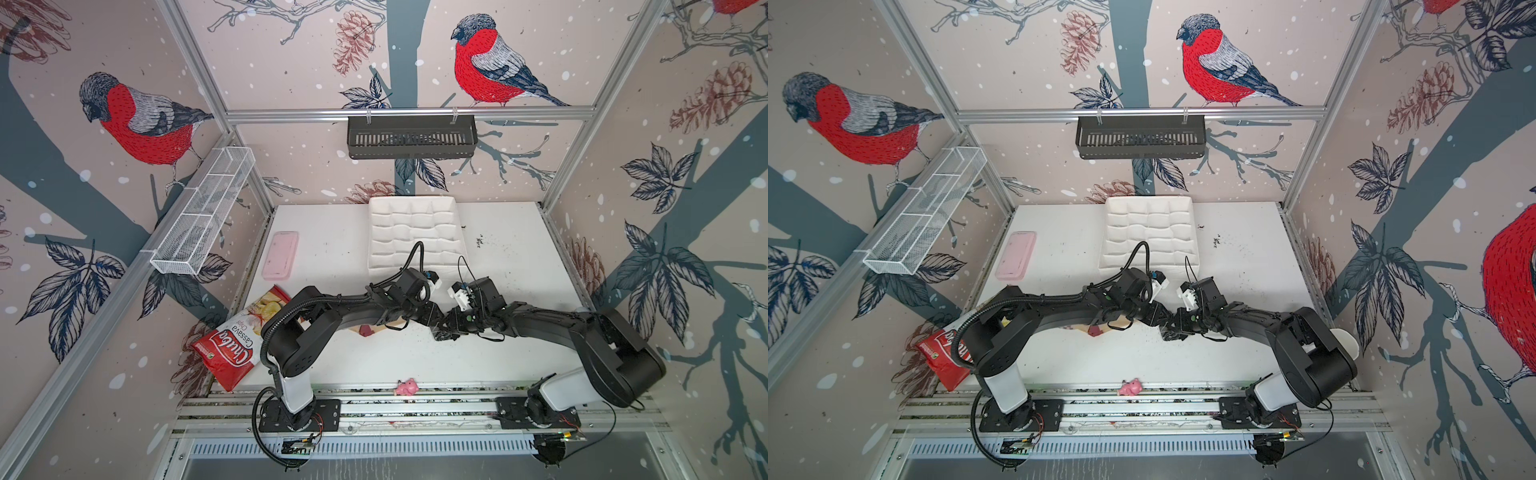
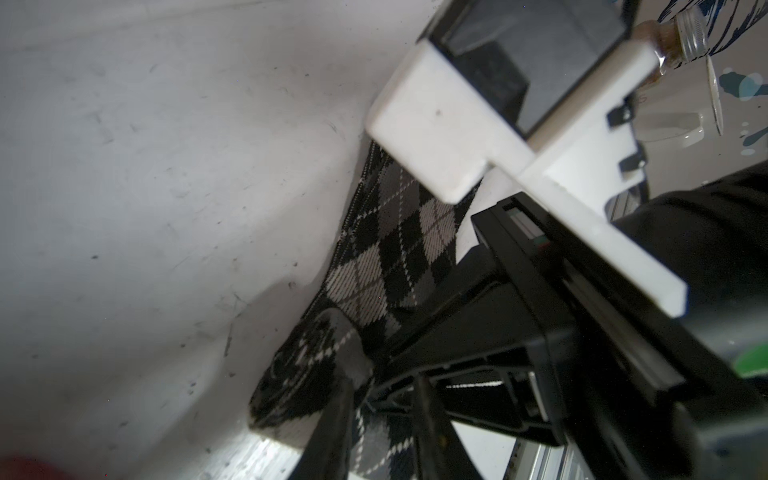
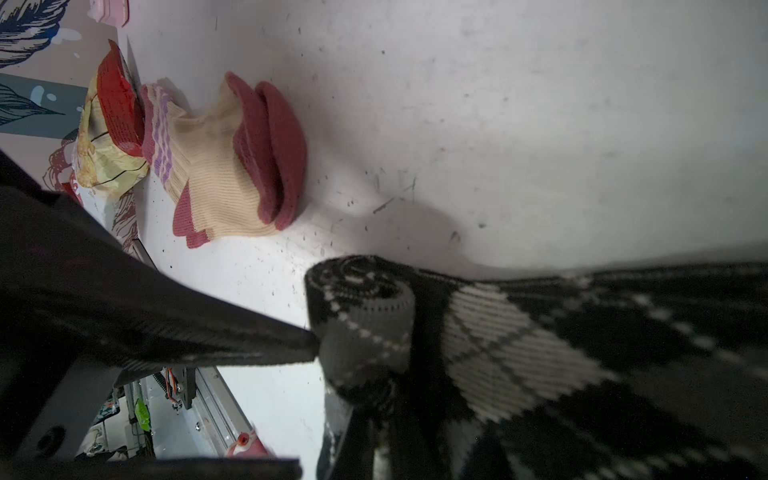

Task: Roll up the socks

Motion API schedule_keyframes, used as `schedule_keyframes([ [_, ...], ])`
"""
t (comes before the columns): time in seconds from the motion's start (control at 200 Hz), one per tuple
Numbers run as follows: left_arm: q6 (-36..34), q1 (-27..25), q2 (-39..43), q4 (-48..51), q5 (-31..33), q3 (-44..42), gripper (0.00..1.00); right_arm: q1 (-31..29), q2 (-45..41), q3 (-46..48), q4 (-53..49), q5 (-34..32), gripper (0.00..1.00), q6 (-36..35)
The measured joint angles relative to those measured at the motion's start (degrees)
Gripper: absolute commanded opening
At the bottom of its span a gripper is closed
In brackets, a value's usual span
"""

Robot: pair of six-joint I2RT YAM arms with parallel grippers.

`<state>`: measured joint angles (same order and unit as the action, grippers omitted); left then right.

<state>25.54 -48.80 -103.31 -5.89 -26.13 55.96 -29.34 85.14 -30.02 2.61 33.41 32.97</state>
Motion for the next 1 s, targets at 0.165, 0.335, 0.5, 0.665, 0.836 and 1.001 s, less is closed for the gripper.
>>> schedule_keyframes([
  [0.165,0.66,-0.22,-1.73,-1.38,-1.33,0.2,0.25,1.11,0.76,0.55,0.98,1.64,0.06,-0.35],
  [0.335,1.51,-0.22,-3.67,-3.23,-2.36,0.22,0.25,2.29,0.26,1.49,1.46,2.21,0.08,-0.76],
  [0.5,1.57,-0.15,-5.9,-5.25,-4.11,0.92,0.23,2.73,-1.42,1.75,-0.17,0.02,0.15,-1.27],
  [0.665,1.55,-0.09,-7.76,-6.71,-5.07,1.18,0.23,2.75,-3.89,1.16,-3.56,-4.33,0.24,-1.66],
  [0.836,1.7,-0.02,-9.84,-7.3,-5.44,1.46,0.22,2.75,-5.92,-0.26,-7.82,-9.6,0.37,-3.28],
  [1.001,1.29,-0.24,-11.32,-7.43,-5.25,3.39,0.22,2.73,-8.44,-1.05,-11.54,-14.23,0.42,-3.13],
])
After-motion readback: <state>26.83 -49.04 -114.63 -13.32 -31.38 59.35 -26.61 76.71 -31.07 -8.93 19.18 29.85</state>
